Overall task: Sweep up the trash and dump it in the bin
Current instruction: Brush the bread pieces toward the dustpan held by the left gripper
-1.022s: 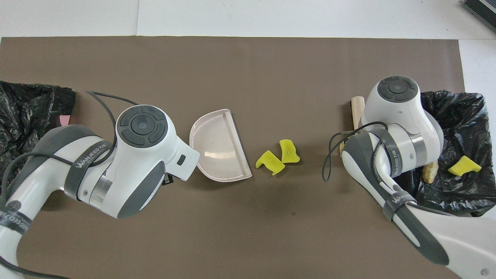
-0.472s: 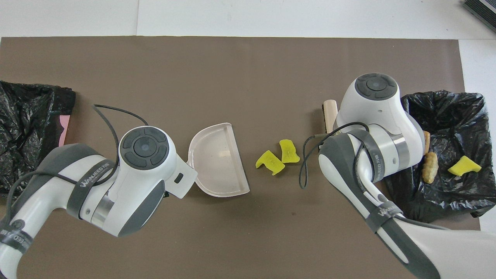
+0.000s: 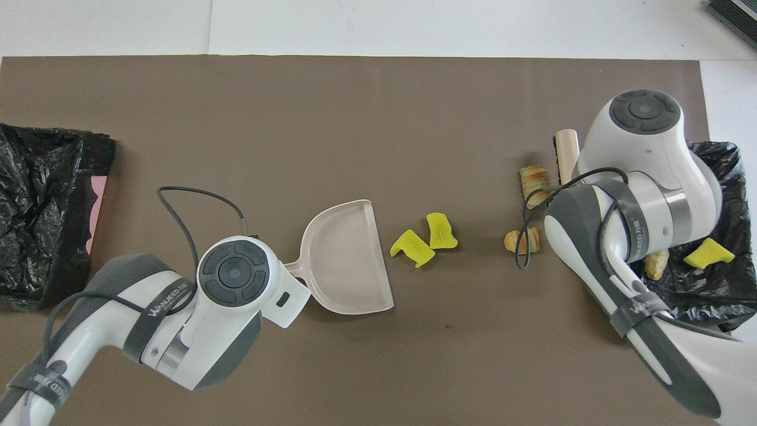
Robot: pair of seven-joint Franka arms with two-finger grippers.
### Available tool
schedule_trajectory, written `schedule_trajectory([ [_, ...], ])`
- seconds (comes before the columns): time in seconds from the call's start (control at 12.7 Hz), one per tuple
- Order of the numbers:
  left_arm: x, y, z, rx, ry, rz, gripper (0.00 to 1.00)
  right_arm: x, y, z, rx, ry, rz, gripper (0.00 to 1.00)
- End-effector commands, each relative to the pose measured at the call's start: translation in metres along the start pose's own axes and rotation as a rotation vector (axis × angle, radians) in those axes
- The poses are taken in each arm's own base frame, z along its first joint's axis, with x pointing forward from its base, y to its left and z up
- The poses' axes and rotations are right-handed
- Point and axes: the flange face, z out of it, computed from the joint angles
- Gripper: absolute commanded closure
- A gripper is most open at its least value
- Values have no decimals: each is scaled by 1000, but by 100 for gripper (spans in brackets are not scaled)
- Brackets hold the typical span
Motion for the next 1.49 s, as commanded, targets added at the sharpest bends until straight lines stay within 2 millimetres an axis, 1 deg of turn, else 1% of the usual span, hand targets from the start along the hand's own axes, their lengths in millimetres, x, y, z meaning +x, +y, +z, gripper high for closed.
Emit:
schedule_trajectory([
  [0.0,4,12,7,11,22,18,100,-4,3,39,-18,6,-48,100],
  [0.08,3,13,7,10,20,18,100,-7,-1,46,-20,-7,-56,100],
  [0.24,2,15,11,5,17,18,100,-13,-20,53,-12,-27,-83,100],
  [0.31,1,16,11,3,15,17,100,-17,-32,56,-14,-34,-105,100],
  [0.39,1,17,11,4,14,18,100,-23,-55,54,16,-41,-125,100],
  [0.55,1,19,16,-7,7,20,100,-33,-92,45,68,-44,-157,100],
  [0.71,11,23,27,-16,12,-10,100,-47,-134,35,97,-38,-220,100],
  [0.79,11,23,27,-16,13,-17,100,-55,-152,30,116,-37,-253,100],
  [1.02,11,24,27,-19,9,-20,100,-76,-197,16,187,-35,-309,100],
  [1.26,9,23,28,-22,7,-24,100,-100,-237,5,290,-67,-339,100],
  [1.41,9,23,28,-22,7,-26,100,-109,-259,-10,388,-91,-319,100],
])
